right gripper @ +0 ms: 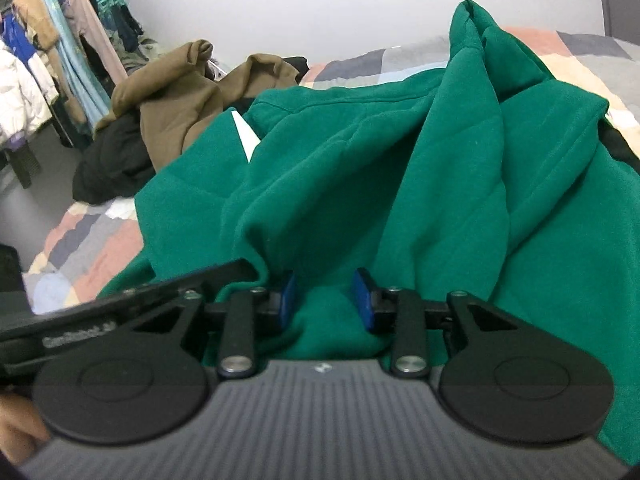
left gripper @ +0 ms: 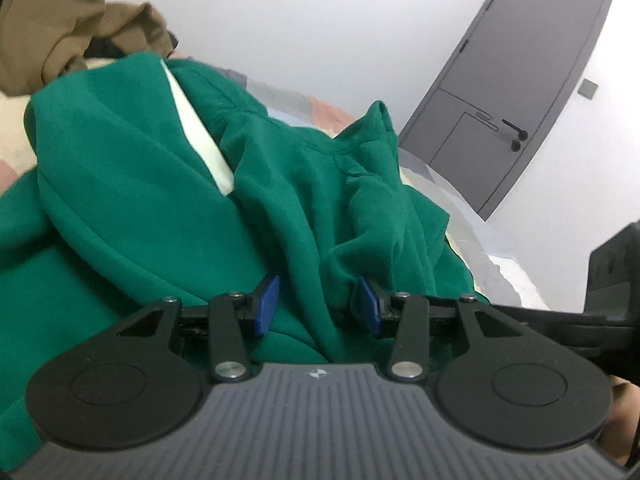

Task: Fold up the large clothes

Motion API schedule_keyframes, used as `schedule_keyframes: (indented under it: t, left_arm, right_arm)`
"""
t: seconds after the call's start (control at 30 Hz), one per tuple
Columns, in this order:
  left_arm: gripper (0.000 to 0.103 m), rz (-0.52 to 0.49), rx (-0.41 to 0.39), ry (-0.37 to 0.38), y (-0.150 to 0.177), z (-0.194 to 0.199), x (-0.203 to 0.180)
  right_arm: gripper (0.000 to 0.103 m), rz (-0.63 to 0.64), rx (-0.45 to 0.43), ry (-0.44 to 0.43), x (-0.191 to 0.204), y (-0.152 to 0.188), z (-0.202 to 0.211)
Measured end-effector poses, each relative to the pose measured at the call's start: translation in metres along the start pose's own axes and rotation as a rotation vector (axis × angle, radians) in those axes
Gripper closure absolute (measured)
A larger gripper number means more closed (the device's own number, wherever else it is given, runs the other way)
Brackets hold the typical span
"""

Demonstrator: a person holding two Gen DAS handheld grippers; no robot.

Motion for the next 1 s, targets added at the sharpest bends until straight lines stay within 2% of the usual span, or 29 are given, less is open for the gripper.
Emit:
schedule_keyframes:
  t: [0.17, 0.27, 0.37, 0.47, 0.5, 0.6, 0.7, 0.77, 0.87, 1.0]
  left_arm:
    - [0.053, 0.013, -0.007, 0.022, -0.007, 0.015, -0.003]
    - [0.049, 0.016, -0.030, 0.010, -0.010, 0.036, -0.004]
    - [0.049, 0.029, -0.045, -0.023, -0.013, 0.059, 0.000]
    - [0.047, 0.055, -0.059, -0.071, -0.018, 0.079, 0.006]
    - [0.047, 0.065, -0.063, -0.097, -0.020, 0.086, 0.011]
    - [0.045, 0.101, -0.068, -0.165, -0.023, 0.102, 0.025]
    - [0.041, 0.141, -0.068, -0.216, -0.025, 0.118, 0.045]
    - [0.036, 0.162, -0.081, -0.267, -0.026, 0.126, 0.060]
    - [0.036, 0.209, -0.089, -0.328, -0.030, 0.133, 0.085]
    - [0.036, 0.293, -0.114, -0.366, -0.033, 0.143, 0.110]
  right_arm:
    - [0.066, -0.077, -0.021, -0.027, -0.012, -0.007, 0.025]
    - [0.061, -0.091, -0.036, -0.006, -0.019, -0.009, 0.047]
    - [0.053, -0.060, -0.041, 0.058, -0.026, -0.006, 0.071]
    - [0.050, -0.030, -0.033, 0.142, -0.034, 0.000, 0.093]
    - [0.040, -0.032, -0.023, 0.183, -0.039, 0.004, 0.100]
    - [0.026, -0.058, 0.006, 0.284, -0.057, 0.013, 0.115]
    - [0.017, -0.179, 0.025, 0.347, -0.085, 0.026, 0.127]
    - [0.017, -0.285, 0.047, 0.380, -0.105, 0.036, 0.130]
    - [0.017, -0.465, 0.066, 0.392, -0.134, 0.052, 0.131]
    - [0.017, -0.534, 0.093, 0.465, -0.153, 0.064, 0.131]
Point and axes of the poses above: each gripper's, at about its wrist camera, not at the fingertips, and z roughly against the way its jaws point, x to its left, y to its underside, the point moved 7 cm from there along -z, roughly the way its jaws point, and after that the axes turned 15 degrees about z, right-handed, at the moved point
